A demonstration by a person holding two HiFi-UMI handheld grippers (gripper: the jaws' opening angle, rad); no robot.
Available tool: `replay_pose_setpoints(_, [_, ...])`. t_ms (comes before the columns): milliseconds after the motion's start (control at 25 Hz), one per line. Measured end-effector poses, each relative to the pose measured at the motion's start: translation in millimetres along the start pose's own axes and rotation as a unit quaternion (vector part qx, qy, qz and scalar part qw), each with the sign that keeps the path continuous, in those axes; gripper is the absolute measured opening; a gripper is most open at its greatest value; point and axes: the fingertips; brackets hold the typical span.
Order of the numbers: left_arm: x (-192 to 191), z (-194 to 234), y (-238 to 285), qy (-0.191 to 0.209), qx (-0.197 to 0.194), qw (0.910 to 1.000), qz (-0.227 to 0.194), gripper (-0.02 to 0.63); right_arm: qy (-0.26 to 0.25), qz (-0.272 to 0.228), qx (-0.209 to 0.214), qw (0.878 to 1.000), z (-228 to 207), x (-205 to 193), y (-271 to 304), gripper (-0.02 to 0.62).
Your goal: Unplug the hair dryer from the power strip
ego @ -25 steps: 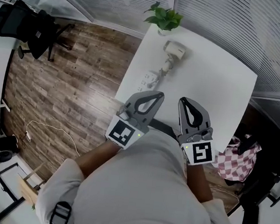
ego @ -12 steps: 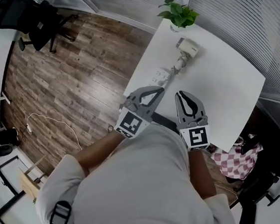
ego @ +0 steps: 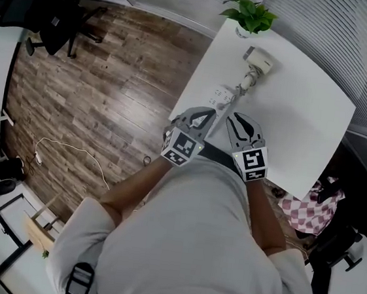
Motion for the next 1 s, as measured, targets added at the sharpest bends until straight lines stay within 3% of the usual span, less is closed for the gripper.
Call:
replay_pose_setpoints(80, [-12.5, 4.7, 5.4, 0.001, 0.002, 0.9999, 0.011, 0.029, 0.0, 0.018, 0.002, 1.0, 0.8, -13.9, 11.1, 0.114])
replay_pose_setpoints(440, [-60.5, 16.6, 34.3, -0.002, 0.004, 0.9988, 0.049, 0.029, -0.003, 0.079, 0.014, 0.997, 3.0, -72.9, 55.8, 0.129])
replay_pose_setpoints(1000, [-123.1, 15.5, 69.0, 0.009, -0.001, 0.9938, 0.111, 0.029, -0.02, 0.127, -0.004, 0.992, -1.3, -119.0, 96.6, 0.145])
Point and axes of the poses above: the fingertips, and each gripper's own axes: y forward along the fingers, z to its left, x out of its top, and after that the axes turned 1 degree about -x, right-handed
